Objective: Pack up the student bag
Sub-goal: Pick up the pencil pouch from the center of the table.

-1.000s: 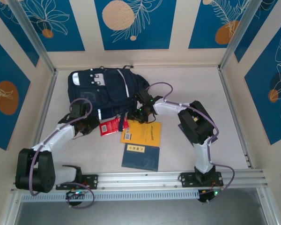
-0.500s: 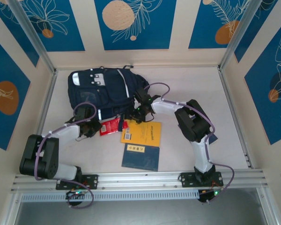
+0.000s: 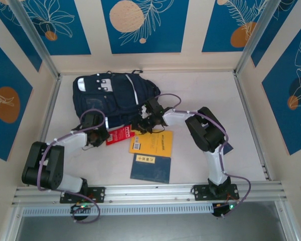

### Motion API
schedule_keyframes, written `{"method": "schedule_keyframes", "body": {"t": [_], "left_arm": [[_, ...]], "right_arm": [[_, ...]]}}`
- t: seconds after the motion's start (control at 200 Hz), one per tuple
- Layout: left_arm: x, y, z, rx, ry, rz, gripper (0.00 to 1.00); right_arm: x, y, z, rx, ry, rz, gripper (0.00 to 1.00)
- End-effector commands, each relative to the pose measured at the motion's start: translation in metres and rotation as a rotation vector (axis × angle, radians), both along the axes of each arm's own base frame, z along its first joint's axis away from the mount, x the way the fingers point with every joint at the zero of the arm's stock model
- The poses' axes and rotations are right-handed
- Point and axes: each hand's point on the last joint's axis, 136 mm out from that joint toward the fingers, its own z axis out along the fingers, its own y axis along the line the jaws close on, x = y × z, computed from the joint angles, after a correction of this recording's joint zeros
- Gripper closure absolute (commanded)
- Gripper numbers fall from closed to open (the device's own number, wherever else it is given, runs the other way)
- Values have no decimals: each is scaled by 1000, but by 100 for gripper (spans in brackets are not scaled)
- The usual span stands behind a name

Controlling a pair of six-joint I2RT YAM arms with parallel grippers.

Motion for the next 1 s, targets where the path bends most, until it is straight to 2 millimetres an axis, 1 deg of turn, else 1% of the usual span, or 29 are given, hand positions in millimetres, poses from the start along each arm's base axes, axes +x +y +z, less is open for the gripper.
{"method": "schedule_keyframes", "body": {"t": [0.0, 0.06, 0.125, 0.205, 0.295, 0.425, 0.53, 0.66, 0.72, 0.85, 0.92, 0.995], "left_arm": [[-4, -19, -5, -27, 14, -87, 77], [-4, -19, 2, -24, 1, -90, 76], [-5, -19, 15, -28, -14, -91, 69], [-5, -21, 38, -50, -54, -95, 60], [-7, -25, 69, -84, -119, -108, 52], [-13, -41, 106, -162, -187, -196, 37], [-23, -56, 123, -242, -194, -253, 28], [-34, -70, 144, -372, -248, -261, 16], [-35, -76, 156, -427, -293, -259, 14], [-36, -87, 180, -498, -372, -275, 14], [-36, -93, 188, -526, -391, -281, 15], [-36, -97, 191, -539, -396, -276, 15]], "right_arm": [[-3, 4, 24, 66, -12, 1, 96], [-4, -1, 27, 61, -28, -10, 98], [-6, -6, 37, 67, -51, -14, 99], [-10, -14, 53, 79, -96, -20, 99], [-16, -24, 74, 93, -161, -27, 100], [-25, -39, 104, 142, -242, -51, 100], [-31, -53, 123, 185, -279, -100, 100], [-38, -68, 142, 257, -306, -186, 100], [-40, -74, 149, 291, -310, -240, 100], [-45, -82, 160, 391, -306, -337, 100], [-47, -85, 164, 425, -303, -367, 100], [-48, -89, 169, 458, -305, -404, 100]]}}
